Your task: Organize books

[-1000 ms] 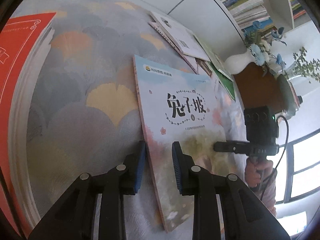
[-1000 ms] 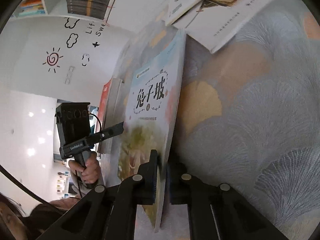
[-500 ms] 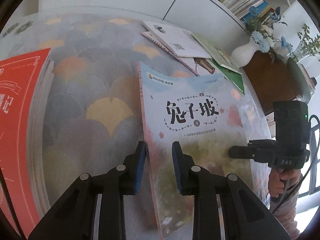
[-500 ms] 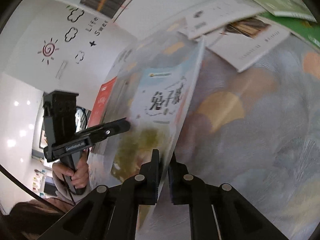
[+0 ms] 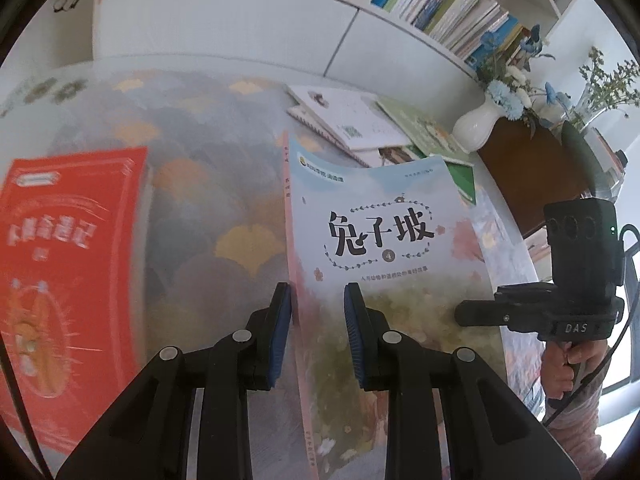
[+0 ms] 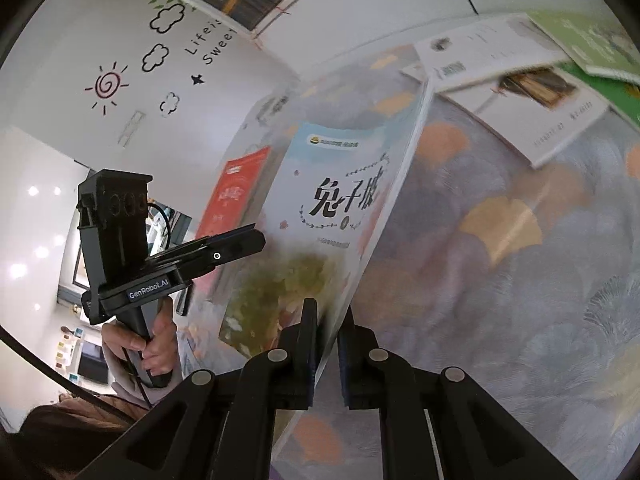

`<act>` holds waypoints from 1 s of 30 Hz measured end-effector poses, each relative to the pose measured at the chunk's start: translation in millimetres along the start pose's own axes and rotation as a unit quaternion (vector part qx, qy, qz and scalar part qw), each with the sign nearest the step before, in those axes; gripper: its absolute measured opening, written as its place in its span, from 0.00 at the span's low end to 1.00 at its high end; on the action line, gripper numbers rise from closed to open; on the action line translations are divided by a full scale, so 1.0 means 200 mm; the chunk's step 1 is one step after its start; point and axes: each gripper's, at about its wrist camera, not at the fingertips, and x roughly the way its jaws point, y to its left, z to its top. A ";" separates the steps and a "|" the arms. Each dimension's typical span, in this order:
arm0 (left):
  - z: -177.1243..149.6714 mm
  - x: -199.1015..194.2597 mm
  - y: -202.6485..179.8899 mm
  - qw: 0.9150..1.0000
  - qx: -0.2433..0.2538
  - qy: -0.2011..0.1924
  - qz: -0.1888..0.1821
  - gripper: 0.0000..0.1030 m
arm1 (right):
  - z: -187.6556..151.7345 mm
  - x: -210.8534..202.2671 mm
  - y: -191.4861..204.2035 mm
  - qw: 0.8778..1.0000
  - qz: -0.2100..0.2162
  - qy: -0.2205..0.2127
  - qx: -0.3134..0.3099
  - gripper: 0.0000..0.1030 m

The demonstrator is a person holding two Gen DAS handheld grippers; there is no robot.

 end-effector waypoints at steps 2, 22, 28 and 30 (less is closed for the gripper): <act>0.02 -0.06 0.02 1.000 -0.001 -0.013 0.003 0.22 | 0.03 0.00 0.07 1.000 0.001 -0.004 -0.010 0.09; 0.06 -0.63 0.69 0.988 -0.061 -0.111 0.083 0.22 | 0.39 0.64 0.70 0.992 0.072 0.047 -0.092 0.10; 0.03 -0.56 0.88 0.989 -0.082 -0.094 0.082 0.22 | 0.40 0.89 0.68 0.991 0.074 0.082 -0.073 0.11; 0.01 -0.52 0.92 0.989 -0.092 -0.086 0.078 0.22 | 0.39 0.95 0.67 0.991 0.071 0.092 -0.067 0.11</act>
